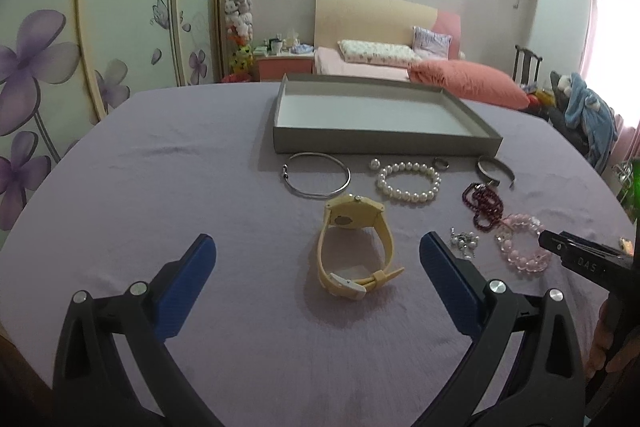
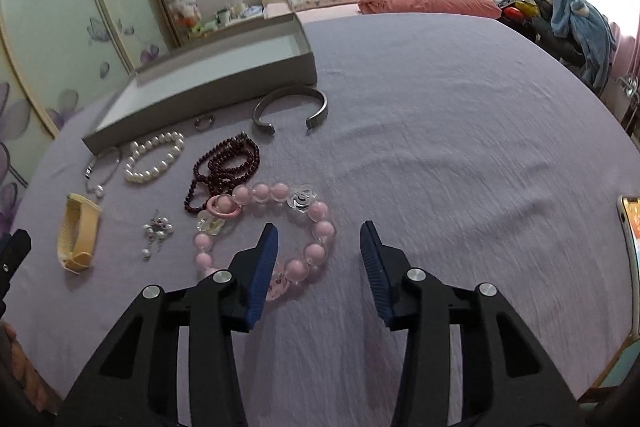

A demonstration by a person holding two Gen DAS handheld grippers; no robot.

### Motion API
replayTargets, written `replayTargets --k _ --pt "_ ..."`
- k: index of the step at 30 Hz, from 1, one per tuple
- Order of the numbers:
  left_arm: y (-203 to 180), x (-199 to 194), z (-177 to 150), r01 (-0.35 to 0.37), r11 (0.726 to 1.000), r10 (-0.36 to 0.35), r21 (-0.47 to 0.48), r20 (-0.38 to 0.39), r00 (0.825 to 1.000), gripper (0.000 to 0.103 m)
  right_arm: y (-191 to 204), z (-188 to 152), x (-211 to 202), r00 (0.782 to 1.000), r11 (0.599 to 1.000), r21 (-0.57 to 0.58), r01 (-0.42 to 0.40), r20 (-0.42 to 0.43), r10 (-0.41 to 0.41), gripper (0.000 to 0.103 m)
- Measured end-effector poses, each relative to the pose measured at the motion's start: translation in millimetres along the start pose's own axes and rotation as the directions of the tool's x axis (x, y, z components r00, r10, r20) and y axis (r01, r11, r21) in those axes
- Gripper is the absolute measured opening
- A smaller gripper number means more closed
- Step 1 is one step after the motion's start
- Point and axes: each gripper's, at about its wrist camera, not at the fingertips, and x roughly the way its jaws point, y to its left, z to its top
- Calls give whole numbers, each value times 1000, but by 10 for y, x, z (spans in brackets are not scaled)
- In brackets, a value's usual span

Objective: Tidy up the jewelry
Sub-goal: 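Grasp the pink bead bracelet with the right tool while the left tool grasps the yellow watch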

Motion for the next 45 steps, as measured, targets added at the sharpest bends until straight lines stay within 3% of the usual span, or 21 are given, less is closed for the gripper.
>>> replayTargets --k 4,6,8,18,29,31,32,33,34,36,45 --pt "-39 136 28 12 1000 -12 6 -43 999 99 22 7 42 999 999 -28 35 -11 -35 38" --pt "-63 200 44 9 1000 -8 13 -58 998 99 32 21 56 998 997 -43 57 -7 -57 24" --pt "-90 274 57 -2 1000 4 23 -78 997 99 27 7 41 998 996 -64 61 0 -61 16" --pt "-142 633 115 -30 999 37 45 -180 983 98 -120 26 13 1000 999 -36 11 13 -11 14" --pt "-149 766 93 -18 1000 22 19 -235 972 78 -126 62 -12 999 1000 -26 -11 34 12 14" --pt "-144 781 81 8 1000 -5 10 -246 969 61 -123 62 -22 999 1000 -24 -16 37 16 14" --pt "-140 778 80 13 1000 -12 6 -243 970 58 -119 64 -28 999 1000 -25 -19 39 20 14" --pt "-130 764 86 13 1000 -12 4 -237 971 46 -116 60 -41 999 999 -26 -23 42 24 14" --pt "-107 755 93 15 1000 -16 -7 -235 972 42 -109 65 -54 999 999 -27 -28 46 29 14" --pt "-16 728 108 39 998 -51 -57 -235 971 40 -92 84 -102 997 999 -31 -41 65 42 14" --pt "277 334 204 26 992 -42 -121 -131 991 39 75 204 -366 981 992 -72 -103 157 114 14"
